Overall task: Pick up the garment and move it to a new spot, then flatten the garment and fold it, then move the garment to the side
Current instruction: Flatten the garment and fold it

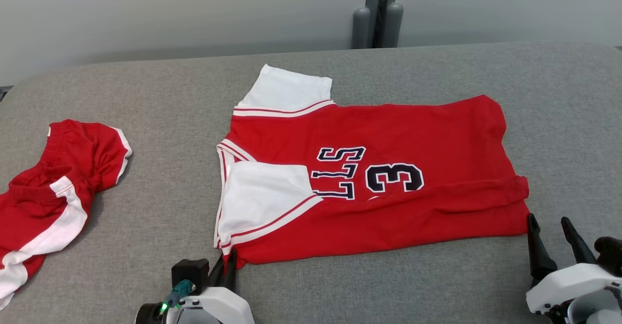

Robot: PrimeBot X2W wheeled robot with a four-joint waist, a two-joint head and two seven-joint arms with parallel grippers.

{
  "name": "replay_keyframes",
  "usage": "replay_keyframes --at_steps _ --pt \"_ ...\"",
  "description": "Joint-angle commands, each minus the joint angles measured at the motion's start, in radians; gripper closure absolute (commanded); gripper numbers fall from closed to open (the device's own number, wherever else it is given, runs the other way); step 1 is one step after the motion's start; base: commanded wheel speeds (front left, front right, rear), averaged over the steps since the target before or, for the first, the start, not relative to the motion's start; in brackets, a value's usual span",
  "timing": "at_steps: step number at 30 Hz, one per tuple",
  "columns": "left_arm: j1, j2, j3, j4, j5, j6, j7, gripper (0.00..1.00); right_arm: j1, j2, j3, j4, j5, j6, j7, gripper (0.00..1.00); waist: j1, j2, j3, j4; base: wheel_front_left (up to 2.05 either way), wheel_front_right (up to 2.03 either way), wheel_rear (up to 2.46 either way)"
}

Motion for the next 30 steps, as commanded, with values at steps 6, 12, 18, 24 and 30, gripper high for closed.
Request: replay_keyframes --at_steps 6,12,18,24,30 --pt "-0.006 0.012 -0.005 0.03 -0.025 0.001 0.009 1.0 -0.047 -0.017 0.038 0.087 0.098 0.0 -0.005 0.0 0.0 -0.0001 0.013 0.02 0.0 0.0 0.0" --pt "-0.018 0.016 0.001 0.02 -0.015 0.0 0.002 1.0 -0.078 -0.034 0.106 0.157 0.191 0.0 -0.005 0.0 0.0 -0.0001 0.02 0.032 0.0 0.0 0.0" --pt "-0.022 0.016 0.0 0.013 -0.005 -0.002 -0.001 1.0 -0.108 -0.042 0.174 0.206 0.285 0.0 -0.003 0.12 0.0 -0.0001 0.024 0.039 0.0 0.0 0.0" --pt "-0.022 0.018 0.004 0.012 0.003 0.001 -0.002 1.0 -0.119 -0.062 0.236 0.209 0.362 0.0 -0.003 1.0 0.0 -0.0001 0.022 0.036 0.0 0.0 0.0" --pt "-0.007 0.025 0.008 0.005 0.01 -0.001 -0.003 1.0 -0.097 -0.084 0.256 0.2 0.412 0.0 -0.003 1.0 0.0 -0.0001 0.005 0.028 0.0 0.0 0.0"
